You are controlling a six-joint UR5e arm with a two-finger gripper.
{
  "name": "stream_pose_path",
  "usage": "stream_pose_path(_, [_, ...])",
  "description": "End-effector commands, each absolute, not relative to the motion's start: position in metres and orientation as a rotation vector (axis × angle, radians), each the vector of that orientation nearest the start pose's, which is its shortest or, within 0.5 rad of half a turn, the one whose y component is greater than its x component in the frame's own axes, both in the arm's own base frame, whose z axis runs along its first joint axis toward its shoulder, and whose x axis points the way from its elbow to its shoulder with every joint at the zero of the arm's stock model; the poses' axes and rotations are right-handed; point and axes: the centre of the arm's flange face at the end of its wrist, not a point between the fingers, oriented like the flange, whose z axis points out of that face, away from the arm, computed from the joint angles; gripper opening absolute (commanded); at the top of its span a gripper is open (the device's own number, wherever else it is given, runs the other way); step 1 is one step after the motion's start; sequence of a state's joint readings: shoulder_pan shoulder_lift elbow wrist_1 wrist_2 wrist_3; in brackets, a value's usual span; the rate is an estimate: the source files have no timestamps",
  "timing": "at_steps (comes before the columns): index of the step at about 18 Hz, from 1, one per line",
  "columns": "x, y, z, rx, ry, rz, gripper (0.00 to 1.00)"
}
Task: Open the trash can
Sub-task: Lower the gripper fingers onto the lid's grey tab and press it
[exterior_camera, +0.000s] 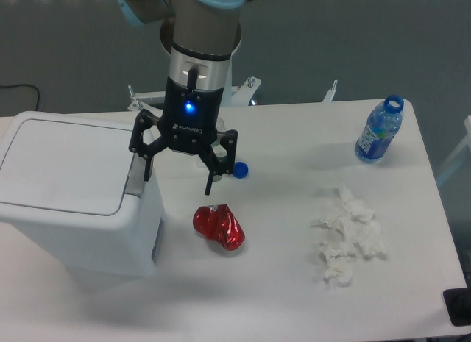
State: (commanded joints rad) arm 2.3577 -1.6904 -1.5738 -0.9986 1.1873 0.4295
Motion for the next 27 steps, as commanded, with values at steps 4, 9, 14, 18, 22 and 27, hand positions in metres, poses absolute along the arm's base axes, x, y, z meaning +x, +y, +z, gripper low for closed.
stream_pose_path(4, [-0.280,0.525,0.487,-2.552,-0.336,-0.087,1.00])
stream_pose_path(9, [-0.275,0.526,0.485,-2.557,-0.329,-0.094,1.00])
stream_pose_path(14, [-0.274,0.527,0.484,-2.558,-0.326,-0.096,1.00])
stream_pose_path(18, [-0.274,0.526,0.483,-2.560,-0.325,-0.096,1.00])
stream_pose_path(22, [-0.274,0.526,0.482,-2.562,-0.326,-0.096,1.00])
stream_pose_path(27, [-0.273,0.525,0.476,-2.568,-0.329,-0.103,1.00])
